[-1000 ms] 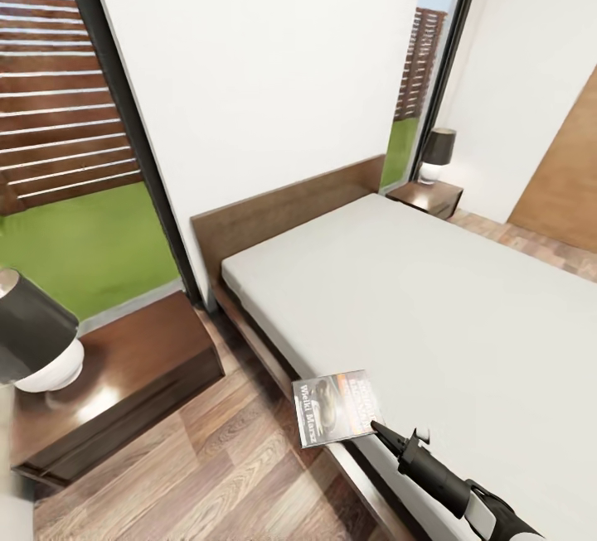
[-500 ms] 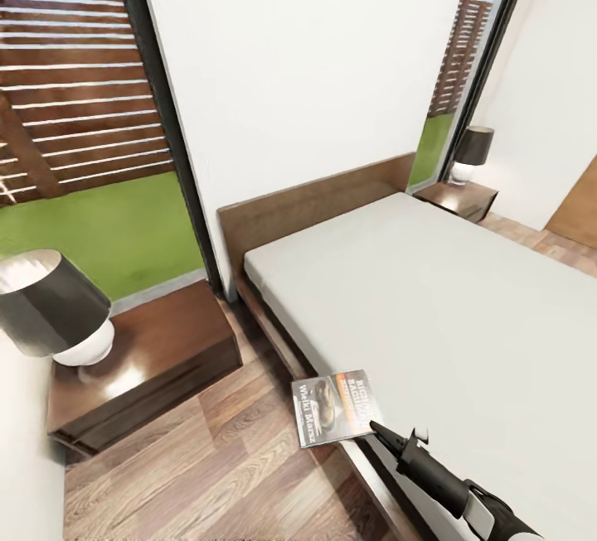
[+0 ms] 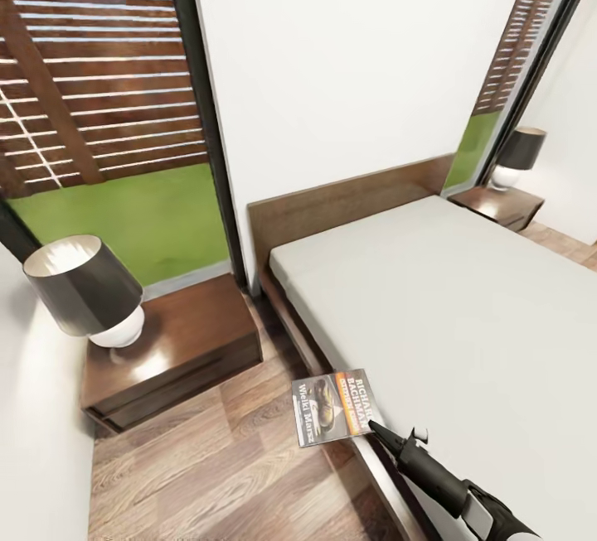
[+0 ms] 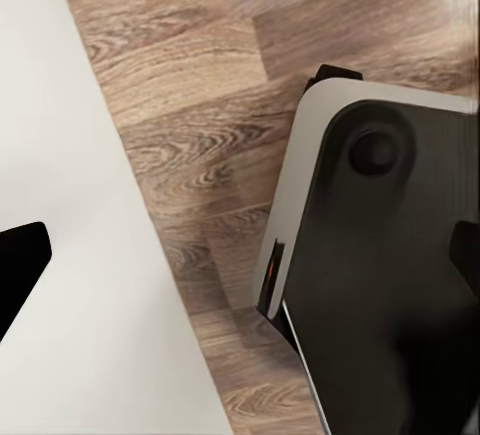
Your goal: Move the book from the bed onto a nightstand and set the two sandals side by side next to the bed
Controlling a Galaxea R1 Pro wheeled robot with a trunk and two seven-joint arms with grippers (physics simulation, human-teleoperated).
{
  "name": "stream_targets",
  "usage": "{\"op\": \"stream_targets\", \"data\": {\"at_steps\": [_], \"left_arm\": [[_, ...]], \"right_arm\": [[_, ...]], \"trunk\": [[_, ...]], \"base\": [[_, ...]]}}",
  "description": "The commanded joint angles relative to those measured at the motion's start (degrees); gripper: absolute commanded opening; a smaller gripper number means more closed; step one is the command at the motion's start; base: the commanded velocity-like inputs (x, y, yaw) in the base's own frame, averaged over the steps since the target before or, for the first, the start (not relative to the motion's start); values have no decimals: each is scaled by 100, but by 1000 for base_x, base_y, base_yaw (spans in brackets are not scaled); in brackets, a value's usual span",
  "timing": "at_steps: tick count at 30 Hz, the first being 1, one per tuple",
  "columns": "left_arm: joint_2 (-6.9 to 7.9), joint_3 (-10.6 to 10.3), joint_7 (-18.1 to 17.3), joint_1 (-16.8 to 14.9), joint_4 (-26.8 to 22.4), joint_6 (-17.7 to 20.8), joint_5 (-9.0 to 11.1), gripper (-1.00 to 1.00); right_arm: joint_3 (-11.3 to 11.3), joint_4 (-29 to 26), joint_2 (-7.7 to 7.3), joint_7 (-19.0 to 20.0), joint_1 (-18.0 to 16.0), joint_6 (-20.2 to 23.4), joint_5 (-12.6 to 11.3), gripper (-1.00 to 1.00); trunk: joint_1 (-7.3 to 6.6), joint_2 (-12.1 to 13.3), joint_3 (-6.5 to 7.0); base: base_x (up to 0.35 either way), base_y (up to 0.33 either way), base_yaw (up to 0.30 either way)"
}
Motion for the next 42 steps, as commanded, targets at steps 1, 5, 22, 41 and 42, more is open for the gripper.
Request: {"op": "stream_targets", "data": {"at_steps": [1,5,22,41,42], "left_arm": [[-4,-50,-26,-8,-49,-15,61,100],[-18,-73,-24,-18,-189,-14,60,100],[-348,-87,280,-399,-419,-5,-669,100],[-372,-63,330,-477,-415,-24,-689,100],[-373,-62,330,-477,-415,-25,-686,100]], "right_arm": [[10,1,0,16,-2,52,-47,-100],[6,1,4,15,-2,37,-50,-100],[0,2,7,16,6,13,-54,-100],[10,2,16,15,11,5,-41,-100],[10,2,16,15,12,4,-41,-100]], "trunk": [[3,-10,-15],[3,-10,-32],[3,-10,-44],[3,-10,-87],[3,-10,-90]], "base": [[54,12,229],[32,7,192],[52,28,34],[21,11,147],[1,1,254]]}}
